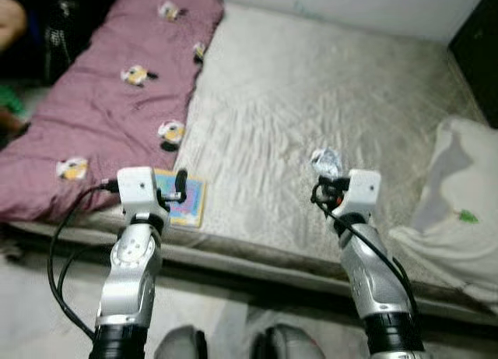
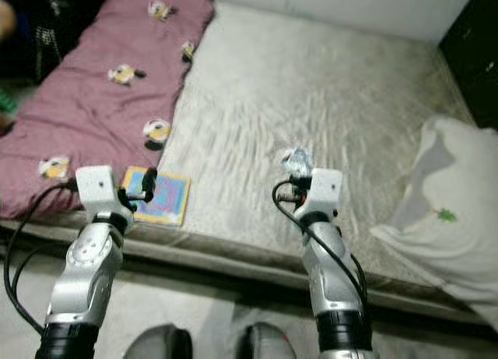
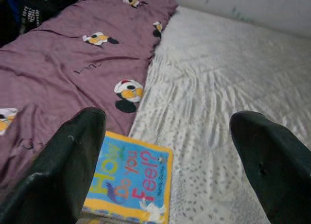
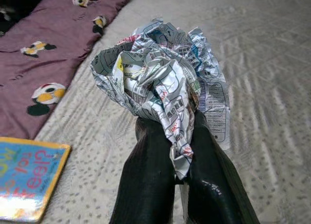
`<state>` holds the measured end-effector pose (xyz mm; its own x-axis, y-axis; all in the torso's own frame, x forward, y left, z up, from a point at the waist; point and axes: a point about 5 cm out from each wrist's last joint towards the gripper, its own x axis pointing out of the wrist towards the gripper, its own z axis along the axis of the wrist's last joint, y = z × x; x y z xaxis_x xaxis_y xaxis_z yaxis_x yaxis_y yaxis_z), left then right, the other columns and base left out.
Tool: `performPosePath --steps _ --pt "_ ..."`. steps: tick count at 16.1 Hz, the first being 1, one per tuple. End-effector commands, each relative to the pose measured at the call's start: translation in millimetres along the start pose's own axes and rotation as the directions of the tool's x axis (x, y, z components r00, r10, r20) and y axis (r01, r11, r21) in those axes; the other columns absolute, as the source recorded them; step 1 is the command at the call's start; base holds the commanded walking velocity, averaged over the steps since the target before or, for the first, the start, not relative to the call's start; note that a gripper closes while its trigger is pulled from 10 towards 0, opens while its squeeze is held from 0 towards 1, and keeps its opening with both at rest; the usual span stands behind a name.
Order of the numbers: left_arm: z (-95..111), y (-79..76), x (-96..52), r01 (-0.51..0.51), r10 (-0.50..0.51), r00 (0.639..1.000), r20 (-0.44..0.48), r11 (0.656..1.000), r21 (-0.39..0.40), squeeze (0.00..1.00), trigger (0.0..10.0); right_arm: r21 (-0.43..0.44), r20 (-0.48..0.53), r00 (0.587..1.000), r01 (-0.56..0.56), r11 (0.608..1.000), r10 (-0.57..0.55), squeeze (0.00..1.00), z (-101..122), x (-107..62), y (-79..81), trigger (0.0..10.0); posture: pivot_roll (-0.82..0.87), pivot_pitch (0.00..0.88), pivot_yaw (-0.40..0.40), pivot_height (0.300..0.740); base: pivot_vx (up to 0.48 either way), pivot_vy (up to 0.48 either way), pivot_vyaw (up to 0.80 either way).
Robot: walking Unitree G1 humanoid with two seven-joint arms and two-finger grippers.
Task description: Clean up the room
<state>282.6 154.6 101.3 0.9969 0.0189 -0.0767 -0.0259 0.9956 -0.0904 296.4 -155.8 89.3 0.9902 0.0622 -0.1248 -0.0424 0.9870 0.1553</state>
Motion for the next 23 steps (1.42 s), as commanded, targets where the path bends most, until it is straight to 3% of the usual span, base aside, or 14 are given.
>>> performPosePath --steps 1,9,16,23 --pt "-4.0 -5.2 -1.1 0.015 -0.015 1.000 -0.021 1.000 -0.007 0.00 10.0 -0.002 -0.014 0.999 0.034 0.999 -0.034 0.00 -2.8 -1.6 -9.2 10.0 0.02 0.123 -0.054 0.740 0.000 0.289 0.00" --pt "-0.7 -10.2 -3.2 0.087 -0.086 0.996 0.015 0.996 -0.015 0.00 10.0 -0.002 -0.025 0.999 0.043 0.999 -0.043 0.00 -5.1 -2.1 -11.4 10.0 0.02 0.125 -0.059 0.740 0.000 0.000 -0.06" --pt "0.7 -11.6 -3.3 0.111 -0.110 0.994 0.023 0.994 -0.021 0.00 10.0 0.000 -0.017 0.999 0.043 0.999 -0.043 0.00 -4.2 -1.9 -10.8 10.0 0.01 0.129 -0.056 0.740 0.341 0.000 -0.50" --pt "-0.6 -12.2 -3.6 0.109 -0.109 0.994 0.018 0.994 -0.030 0.00 10.0 0.001 -0.005 0.999 0.054 0.999 -0.054 0.00 -2.9 -2.1 -11.3 10.0 0.02 0.124 -0.055 0.740 0.261 0.000 0.00"
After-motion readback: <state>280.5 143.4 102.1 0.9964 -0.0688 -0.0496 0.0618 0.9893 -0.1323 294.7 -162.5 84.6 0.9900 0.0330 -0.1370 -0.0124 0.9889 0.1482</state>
